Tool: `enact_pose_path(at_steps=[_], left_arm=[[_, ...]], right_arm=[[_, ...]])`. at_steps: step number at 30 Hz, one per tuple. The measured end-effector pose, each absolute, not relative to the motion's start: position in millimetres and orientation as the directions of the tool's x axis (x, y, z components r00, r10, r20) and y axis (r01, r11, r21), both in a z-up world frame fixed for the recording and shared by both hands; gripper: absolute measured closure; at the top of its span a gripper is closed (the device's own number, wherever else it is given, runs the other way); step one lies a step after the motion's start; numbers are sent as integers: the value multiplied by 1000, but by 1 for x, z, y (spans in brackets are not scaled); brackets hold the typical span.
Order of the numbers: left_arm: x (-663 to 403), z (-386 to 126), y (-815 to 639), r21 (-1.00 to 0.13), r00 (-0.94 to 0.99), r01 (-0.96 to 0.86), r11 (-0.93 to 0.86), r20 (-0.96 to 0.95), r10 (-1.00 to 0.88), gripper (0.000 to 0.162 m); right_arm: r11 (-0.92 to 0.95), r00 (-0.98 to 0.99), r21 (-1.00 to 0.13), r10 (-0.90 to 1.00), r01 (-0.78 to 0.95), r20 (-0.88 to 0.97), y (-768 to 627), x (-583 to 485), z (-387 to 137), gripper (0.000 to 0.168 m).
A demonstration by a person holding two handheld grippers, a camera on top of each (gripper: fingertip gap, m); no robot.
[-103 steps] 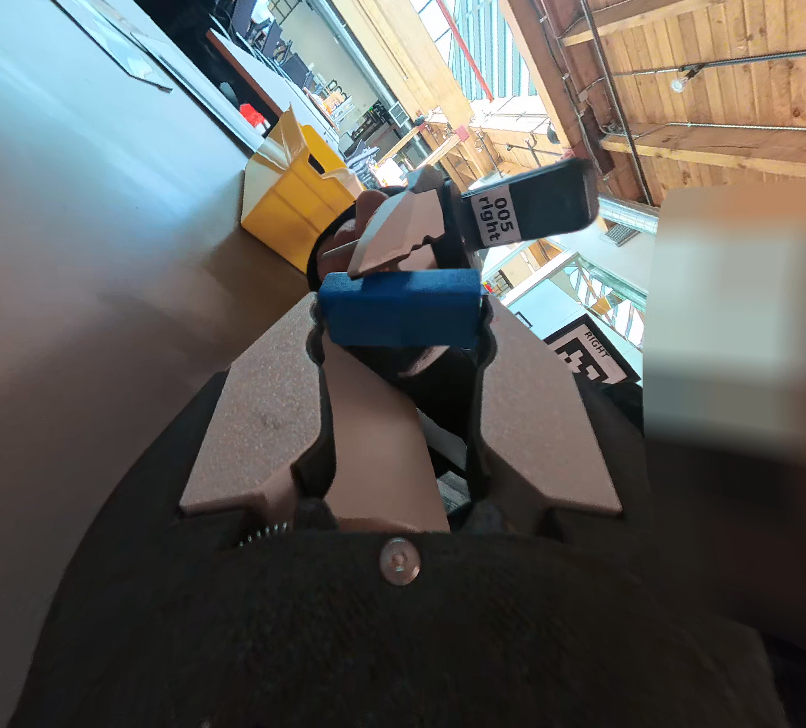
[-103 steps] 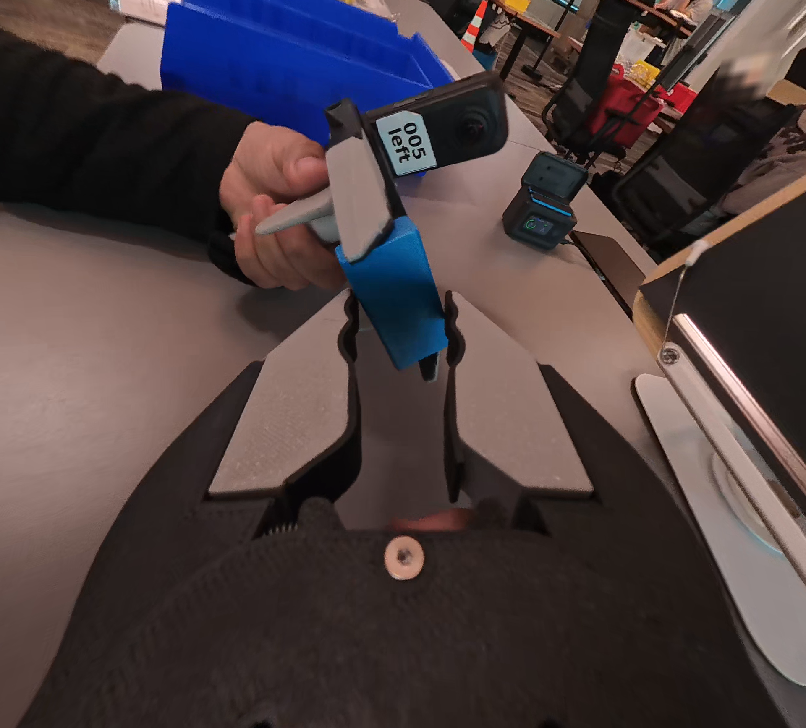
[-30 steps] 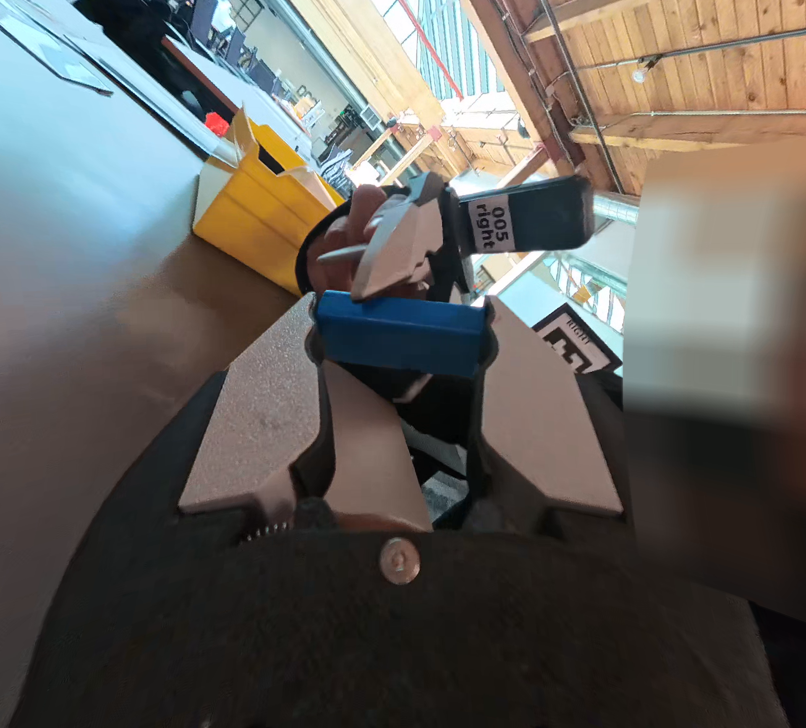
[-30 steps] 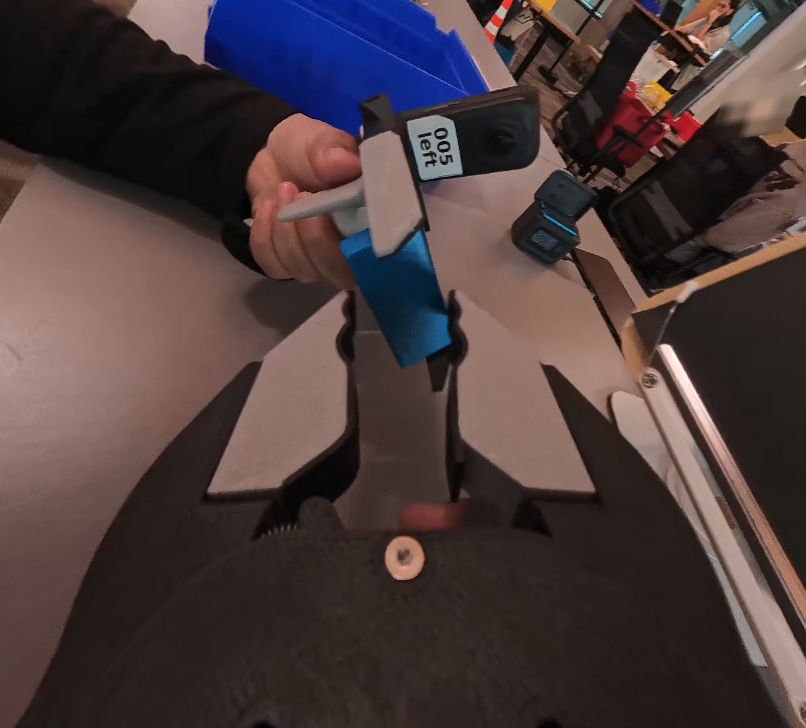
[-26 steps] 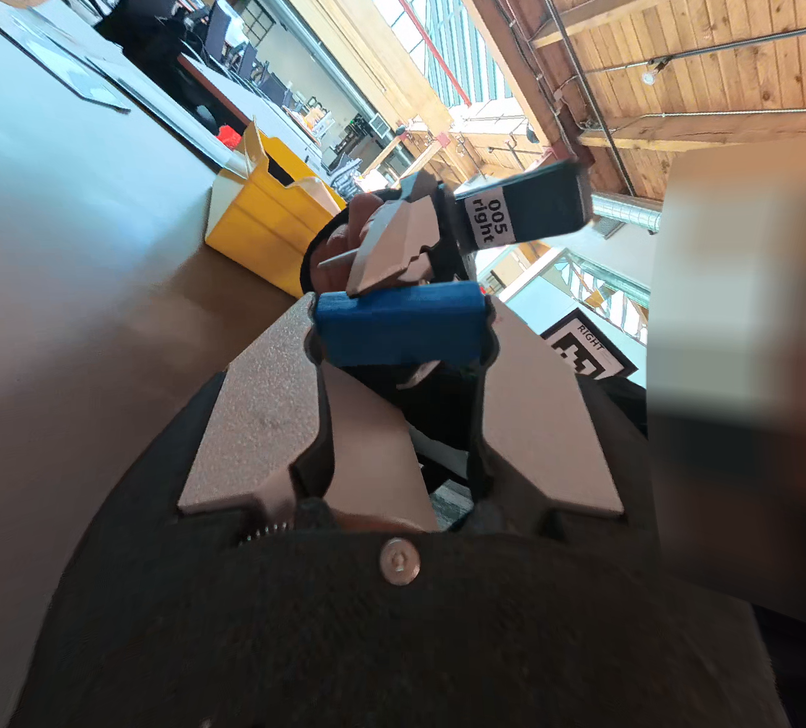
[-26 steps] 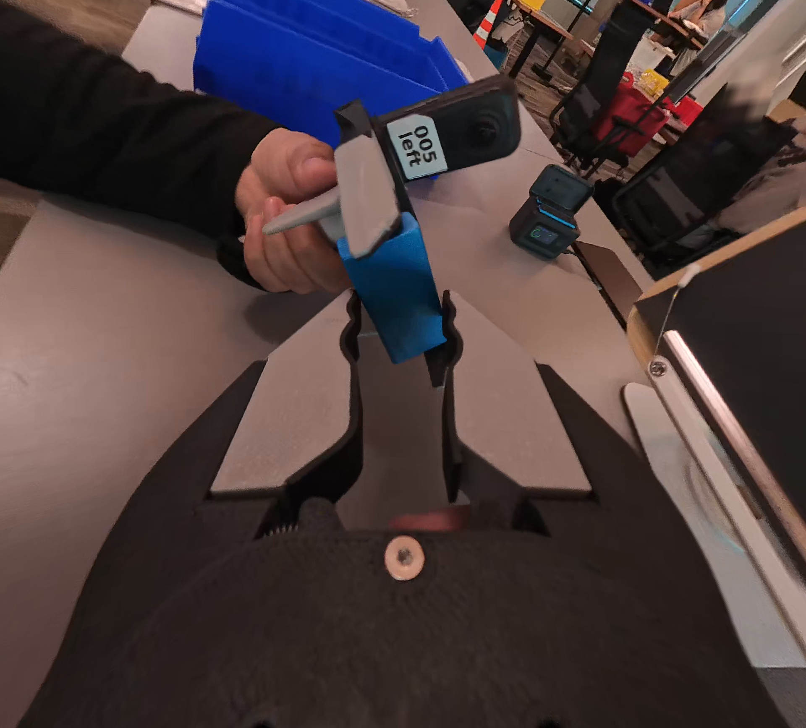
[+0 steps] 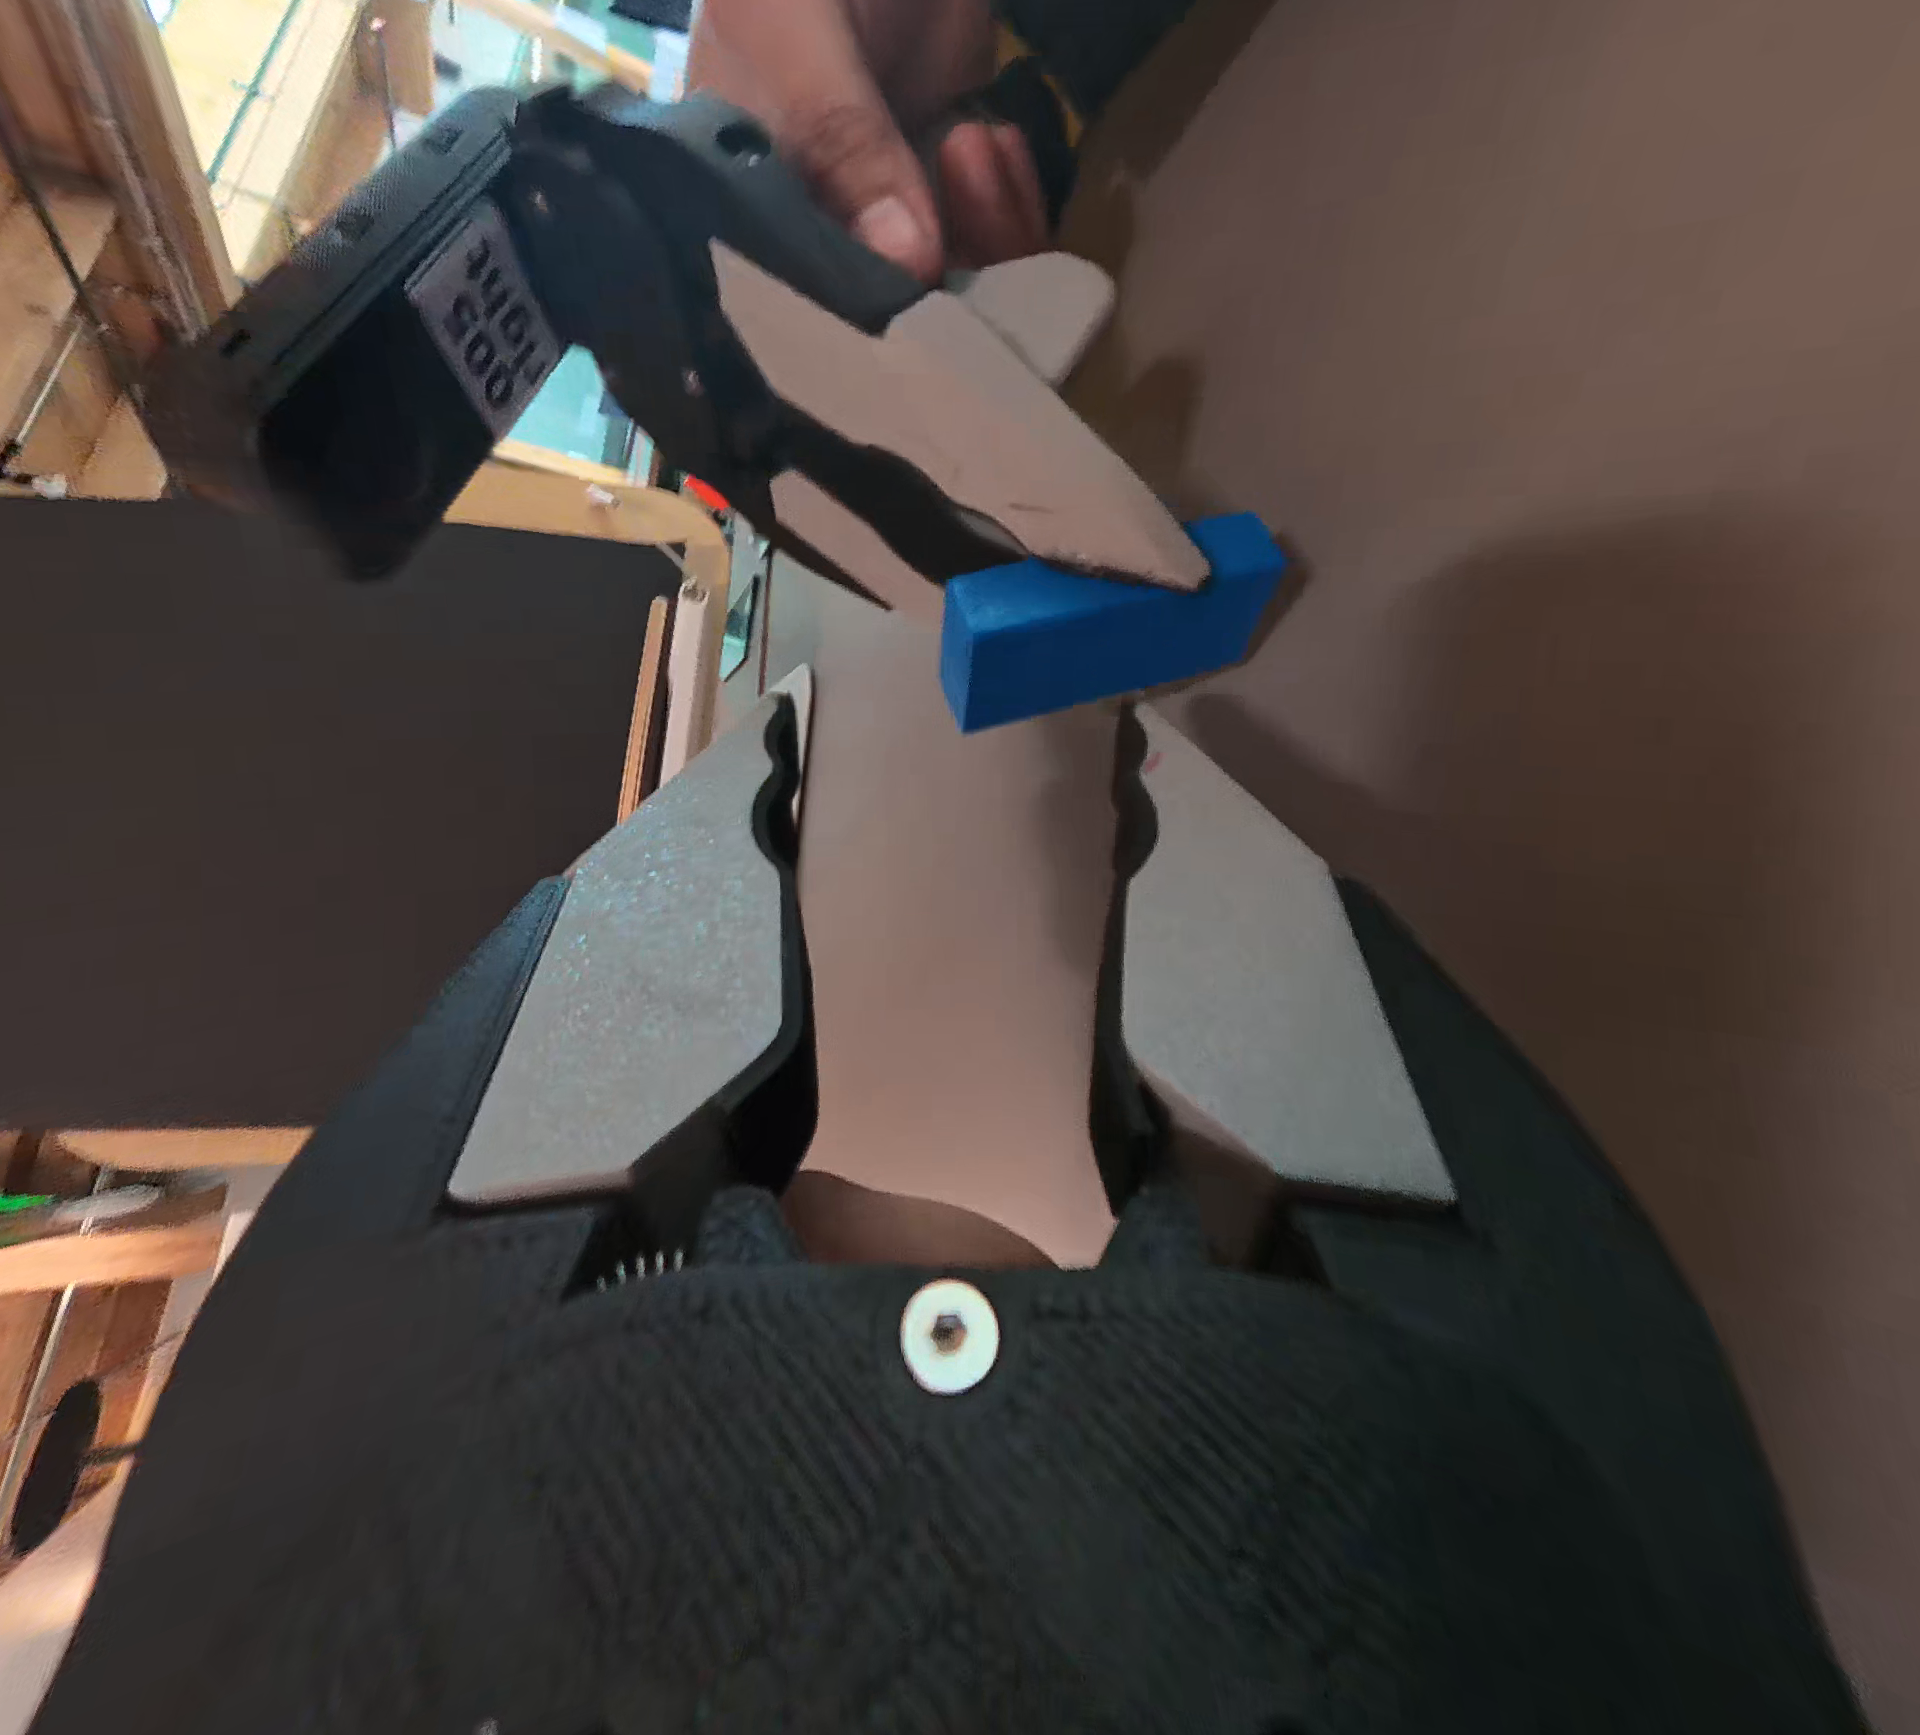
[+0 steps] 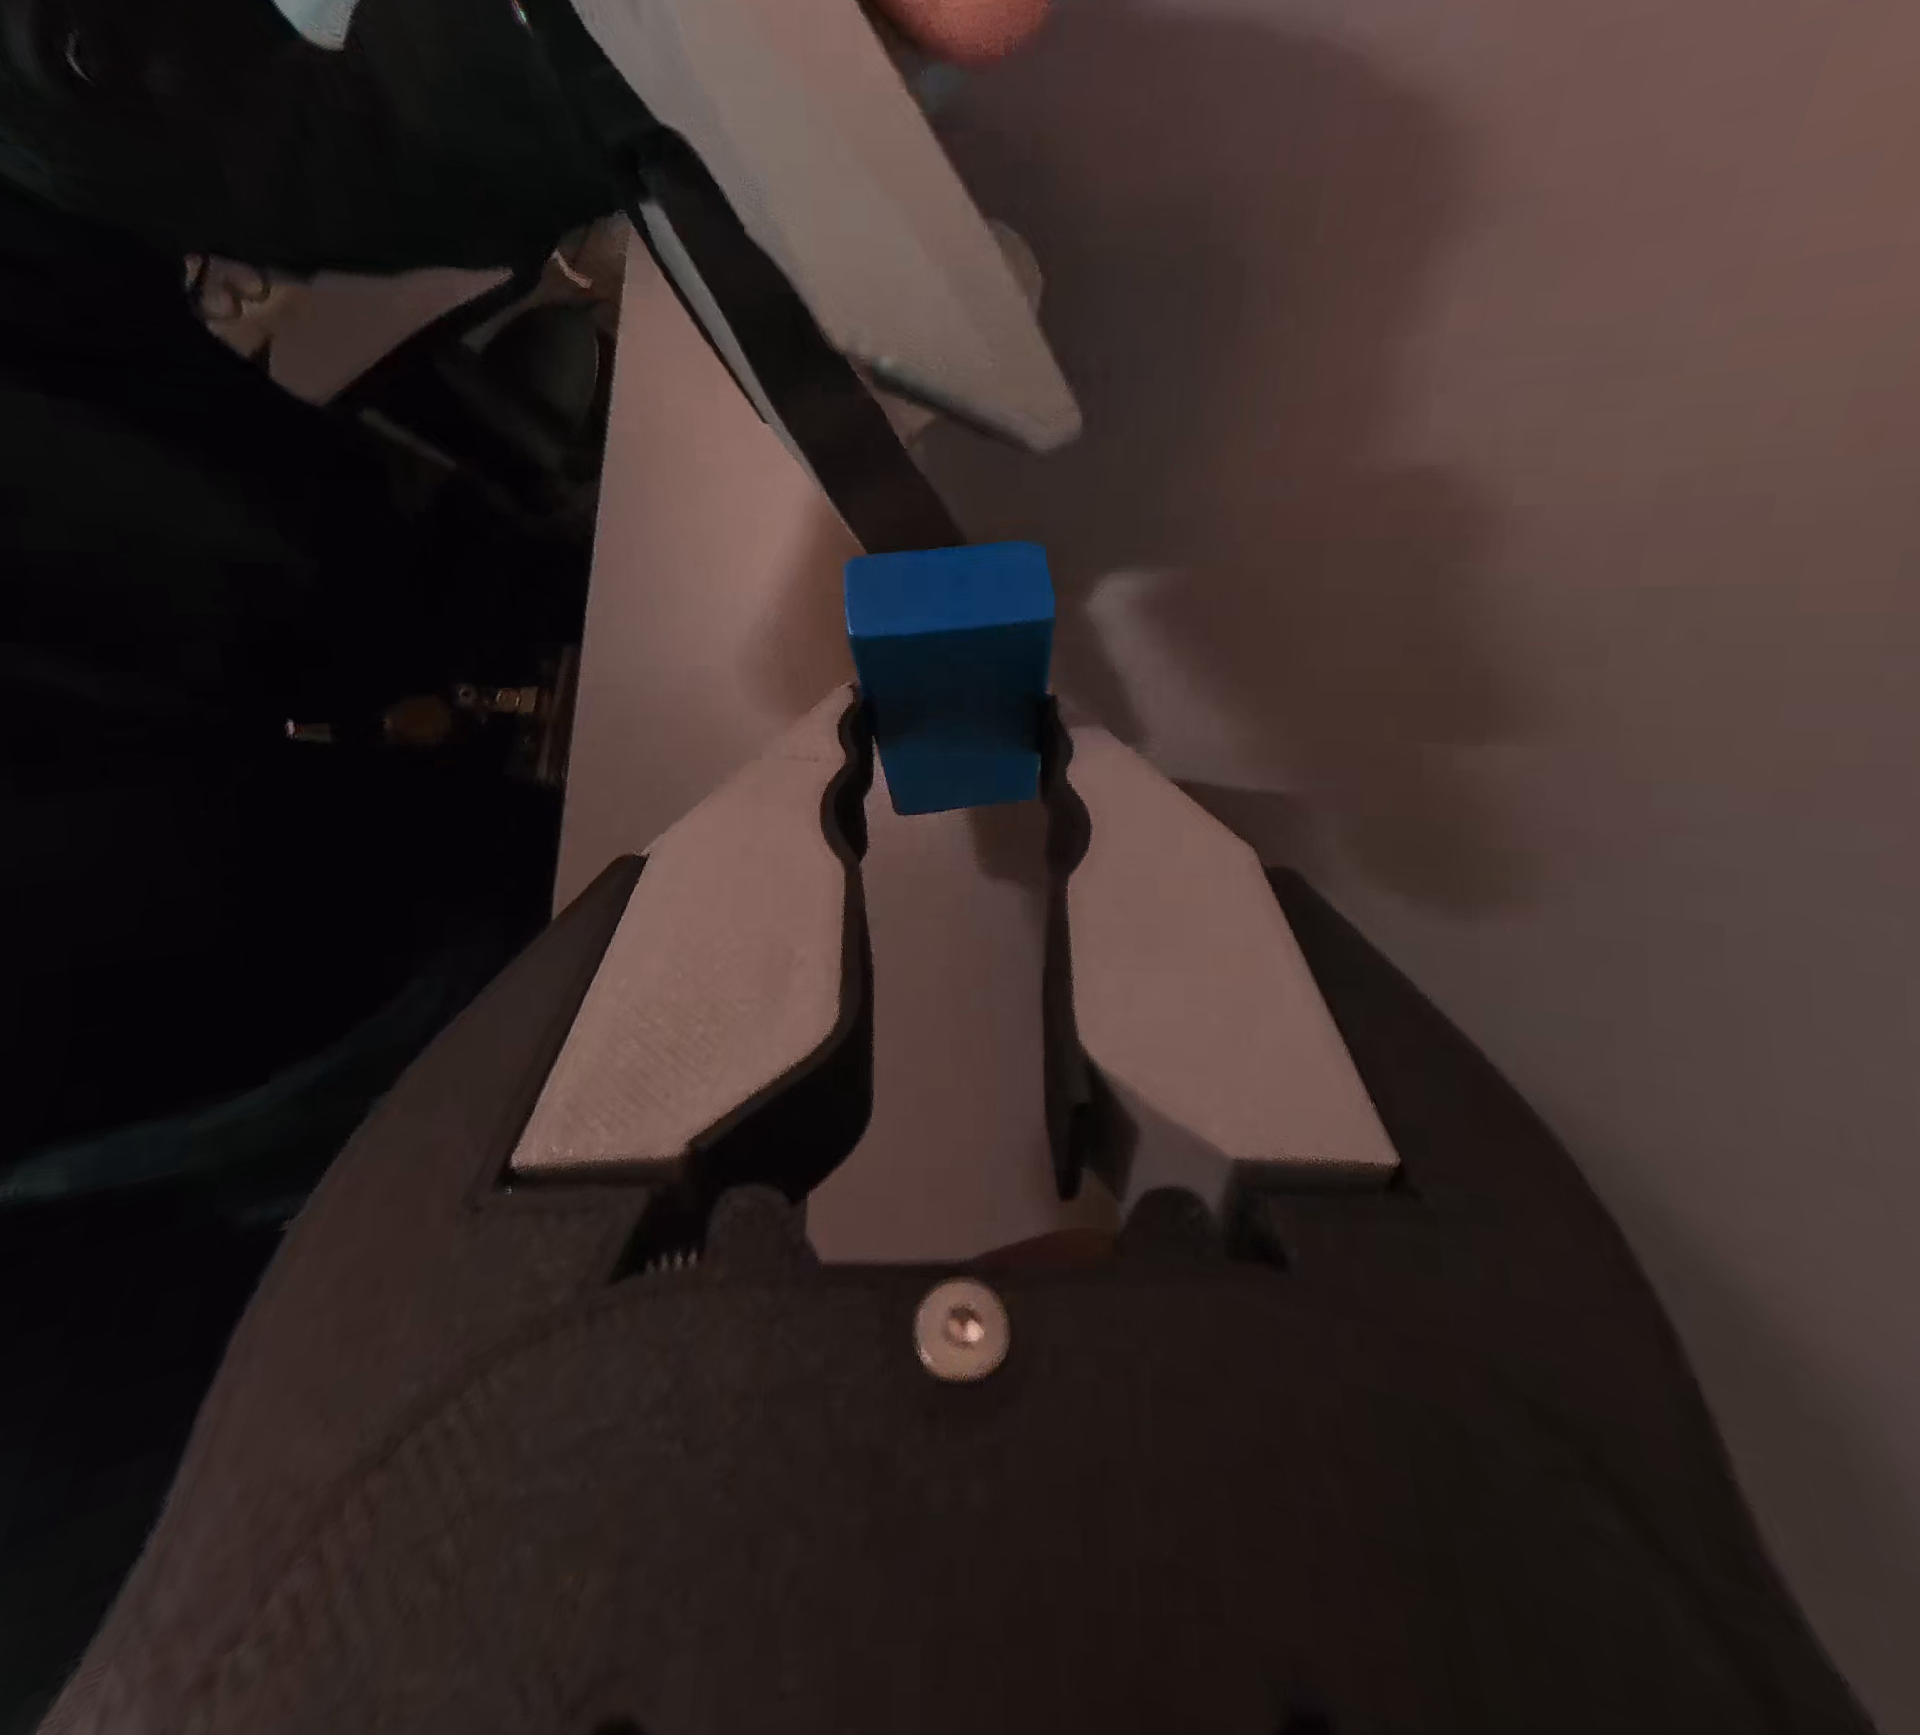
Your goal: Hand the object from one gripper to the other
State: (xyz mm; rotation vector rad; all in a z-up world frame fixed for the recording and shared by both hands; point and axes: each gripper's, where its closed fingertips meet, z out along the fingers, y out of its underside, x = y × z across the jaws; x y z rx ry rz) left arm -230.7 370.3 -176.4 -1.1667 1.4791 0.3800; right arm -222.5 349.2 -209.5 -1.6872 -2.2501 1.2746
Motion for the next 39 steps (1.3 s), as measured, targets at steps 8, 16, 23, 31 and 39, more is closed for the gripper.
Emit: enact_pose_path(at_steps=[8,16,23,31,39], left_arm=[[-214,-199,356,-346,56,-807,478,-852,-521,114],[-225,-188,365,-391,123,-806,443,-844,-522,139],[-237,-173,369,-437,205,-796,418,-846,-493,145],[-226,-172,363,-491,222,-750,443,-819,-530,138],[-223,-171,355,-549,241,-715,433,-775,-585,140]], right_arm=[[118,-431,-602,806,790,-407,337,-218,-210,140],[40,-404,-638,804,769,-436,347,-217,-201,140],[-105,-401,-716,769,690,-498,357,-223,-175,141],[-85,-426,-695,736,714,-527,348,-221,-182,141],[-162,-427,-708,698,687,-574,353,-221,-170,141]])
